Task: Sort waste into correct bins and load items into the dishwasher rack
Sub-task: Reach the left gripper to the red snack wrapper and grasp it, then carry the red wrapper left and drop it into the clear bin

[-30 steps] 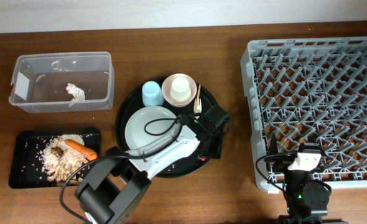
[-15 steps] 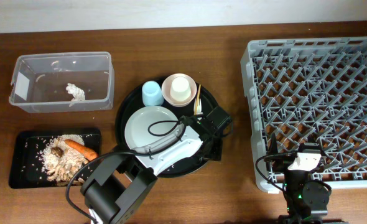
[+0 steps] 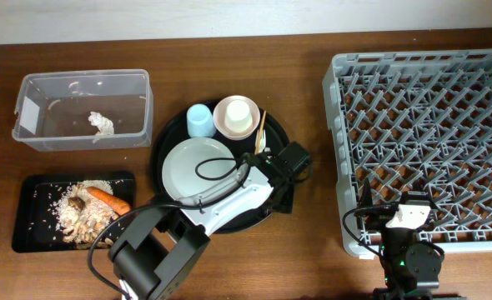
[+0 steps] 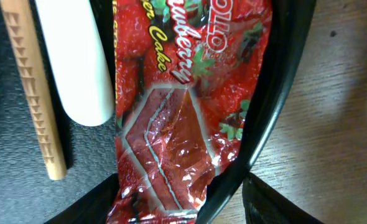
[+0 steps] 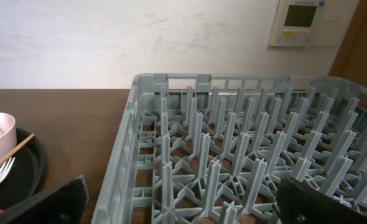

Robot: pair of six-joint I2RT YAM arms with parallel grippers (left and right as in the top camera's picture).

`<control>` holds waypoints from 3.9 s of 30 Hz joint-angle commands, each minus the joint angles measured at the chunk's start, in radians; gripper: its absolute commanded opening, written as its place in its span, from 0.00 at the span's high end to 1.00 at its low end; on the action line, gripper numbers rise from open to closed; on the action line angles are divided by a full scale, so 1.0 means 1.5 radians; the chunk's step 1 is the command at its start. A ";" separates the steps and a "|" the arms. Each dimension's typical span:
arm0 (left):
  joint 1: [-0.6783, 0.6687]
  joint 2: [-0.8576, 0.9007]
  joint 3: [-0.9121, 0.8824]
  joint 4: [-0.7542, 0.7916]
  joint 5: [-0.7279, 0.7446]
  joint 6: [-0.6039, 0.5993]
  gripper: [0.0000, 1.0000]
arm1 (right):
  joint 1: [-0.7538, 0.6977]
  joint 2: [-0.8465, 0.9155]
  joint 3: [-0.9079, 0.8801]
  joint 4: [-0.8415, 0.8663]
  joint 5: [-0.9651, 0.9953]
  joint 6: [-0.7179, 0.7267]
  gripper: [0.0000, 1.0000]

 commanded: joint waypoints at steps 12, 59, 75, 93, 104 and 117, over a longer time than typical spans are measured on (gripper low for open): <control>0.005 0.006 0.037 -0.002 -0.060 0.011 0.39 | -0.004 -0.004 -0.005 -0.002 0.001 -0.002 0.01; 0.006 0.031 0.046 0.001 -0.071 -0.004 0.99 | -0.004 -0.004 -0.005 -0.002 0.001 -0.002 0.01; 0.110 -0.194 0.052 -0.011 -0.157 -0.004 0.99 | -0.004 -0.004 -0.005 -0.002 0.001 -0.002 0.01; 0.639 -0.144 0.051 0.126 -0.198 -0.274 0.99 | -0.004 -0.004 -0.005 -0.002 0.001 -0.002 0.01; 0.658 -0.116 0.051 0.152 -0.198 -0.325 0.37 | -0.004 -0.004 -0.005 -0.002 0.001 -0.002 0.01; 0.631 -0.381 0.051 0.033 -0.186 -0.140 0.01 | -0.004 -0.004 -0.005 -0.002 0.001 -0.002 0.01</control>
